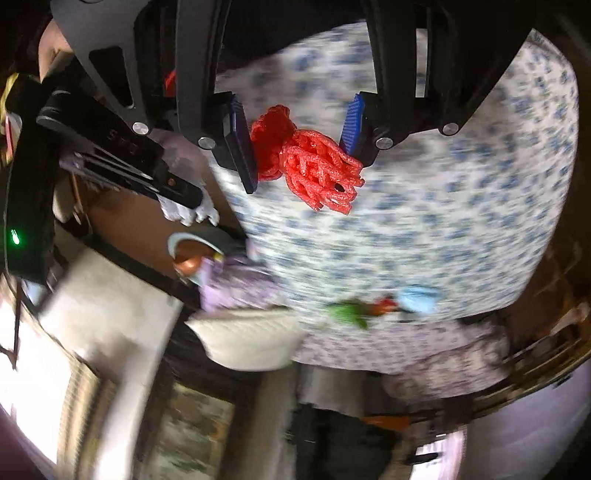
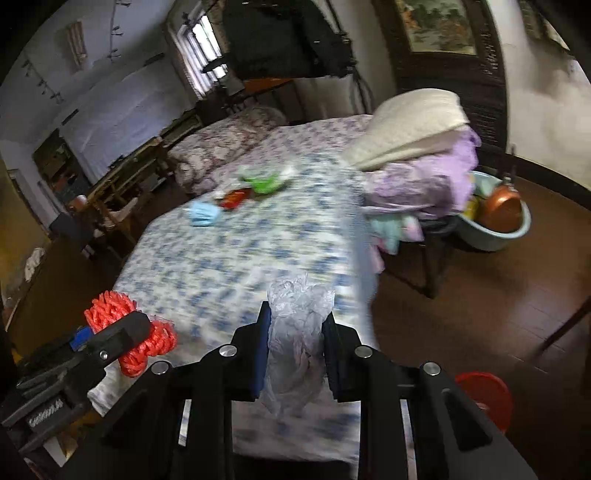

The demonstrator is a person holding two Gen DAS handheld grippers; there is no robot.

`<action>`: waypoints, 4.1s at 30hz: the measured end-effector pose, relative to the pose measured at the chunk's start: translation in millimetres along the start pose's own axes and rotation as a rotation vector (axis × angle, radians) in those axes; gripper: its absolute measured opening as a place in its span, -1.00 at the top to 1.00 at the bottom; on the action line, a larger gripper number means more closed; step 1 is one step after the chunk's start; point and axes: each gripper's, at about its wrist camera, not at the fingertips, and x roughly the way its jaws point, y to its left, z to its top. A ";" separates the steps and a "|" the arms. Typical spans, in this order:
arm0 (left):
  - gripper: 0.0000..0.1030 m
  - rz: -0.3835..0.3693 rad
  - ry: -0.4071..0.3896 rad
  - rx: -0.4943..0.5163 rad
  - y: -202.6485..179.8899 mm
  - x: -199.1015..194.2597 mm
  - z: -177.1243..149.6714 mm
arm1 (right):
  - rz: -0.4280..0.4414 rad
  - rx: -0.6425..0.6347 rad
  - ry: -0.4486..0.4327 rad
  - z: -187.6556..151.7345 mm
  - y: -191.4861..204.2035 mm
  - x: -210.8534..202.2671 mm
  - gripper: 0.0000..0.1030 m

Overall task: Collect trash
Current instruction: 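Carry the white bag and red net over the red wastebasket, then open the right tool to drop the white bag while the left drops the net, then move both open tools back over the bed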

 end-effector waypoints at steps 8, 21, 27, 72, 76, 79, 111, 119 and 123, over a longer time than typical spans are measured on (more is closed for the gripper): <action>0.17 -0.119 0.118 0.141 -102.4 71.0 -2.5 | -0.213 0.098 0.060 -37.8 -117.3 -10.7 0.50; 0.17 -0.152 0.325 0.255 -201.7 189.4 -55.7 | -0.264 0.306 0.217 -123.0 -227.5 29.7 0.50; 0.17 -0.115 0.405 0.257 -210.1 227.5 -75.5 | -0.286 0.381 0.324 -164.4 -261.7 83.8 0.50; 0.16 -0.237 0.616 0.272 -246.3 278.6 -126.5 | -0.358 0.419 0.484 -239.4 -287.5 59.5 -0.30; 0.11 -0.243 0.632 0.257 -247.4 285.8 -130.7 | -0.344 0.457 0.481 -245.6 -296.0 57.5 -0.30; -0.05 -0.240 0.622 0.256 -248.0 285.9 -130.3 | -0.333 0.460 0.482 -247.2 -294.7 60.2 -0.30; -0.86 -0.239 0.138 0.152 -149.2 95.8 -27.1 | -0.338 0.210 0.306 -133.2 -192.6 -2.8 -0.73; -0.87 0.039 -0.037 -0.031 -7.7 27.0 9.2 | -0.235 0.000 0.169 -69.7 -75.5 -18.7 -0.80; -0.87 0.230 -0.085 -0.144 68.1 18.3 25.6 | -0.199 -0.088 0.162 -43.3 -18.3 -4.6 -0.86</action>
